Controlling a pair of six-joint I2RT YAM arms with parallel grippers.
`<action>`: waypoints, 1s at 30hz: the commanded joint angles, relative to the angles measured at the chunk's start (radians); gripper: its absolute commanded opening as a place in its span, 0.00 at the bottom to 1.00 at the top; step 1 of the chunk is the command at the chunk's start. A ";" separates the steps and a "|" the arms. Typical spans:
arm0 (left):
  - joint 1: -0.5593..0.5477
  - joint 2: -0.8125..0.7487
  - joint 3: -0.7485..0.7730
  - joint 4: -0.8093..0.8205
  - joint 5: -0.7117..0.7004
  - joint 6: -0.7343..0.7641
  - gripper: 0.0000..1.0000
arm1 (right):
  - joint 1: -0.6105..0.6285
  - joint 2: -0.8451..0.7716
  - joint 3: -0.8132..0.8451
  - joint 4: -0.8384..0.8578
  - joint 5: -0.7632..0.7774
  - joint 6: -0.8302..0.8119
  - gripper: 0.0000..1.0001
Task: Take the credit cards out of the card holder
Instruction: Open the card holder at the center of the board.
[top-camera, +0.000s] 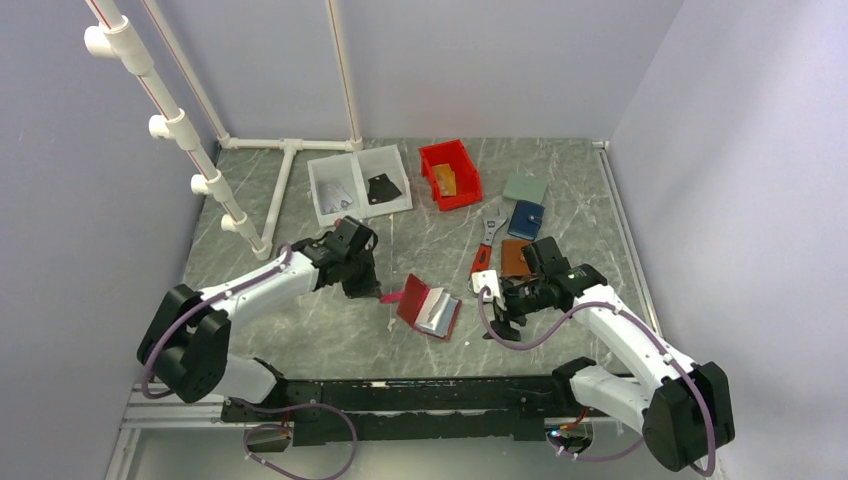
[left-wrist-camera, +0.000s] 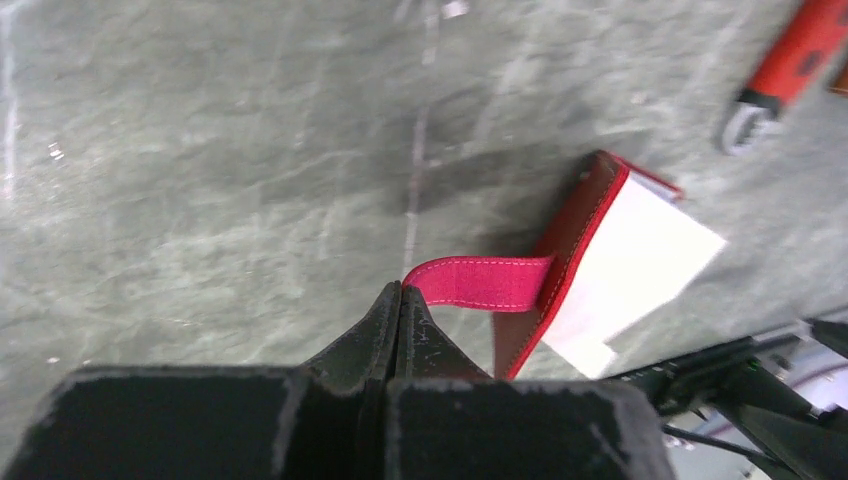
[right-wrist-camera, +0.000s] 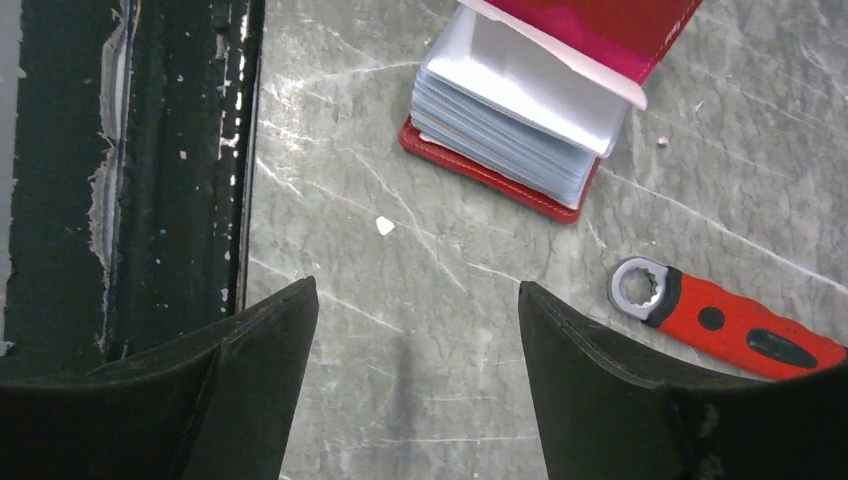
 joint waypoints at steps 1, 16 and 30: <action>-0.001 0.017 -0.039 -0.084 -0.071 0.002 0.00 | -0.015 -0.010 0.030 -0.011 -0.075 0.021 0.76; -0.001 -0.285 -0.018 -0.234 -0.102 -0.026 0.50 | -0.079 -0.027 0.027 -0.023 -0.129 0.021 0.77; -0.187 -0.267 0.200 -0.097 0.035 0.022 0.76 | -0.136 -0.034 0.030 -0.032 -0.138 0.020 0.78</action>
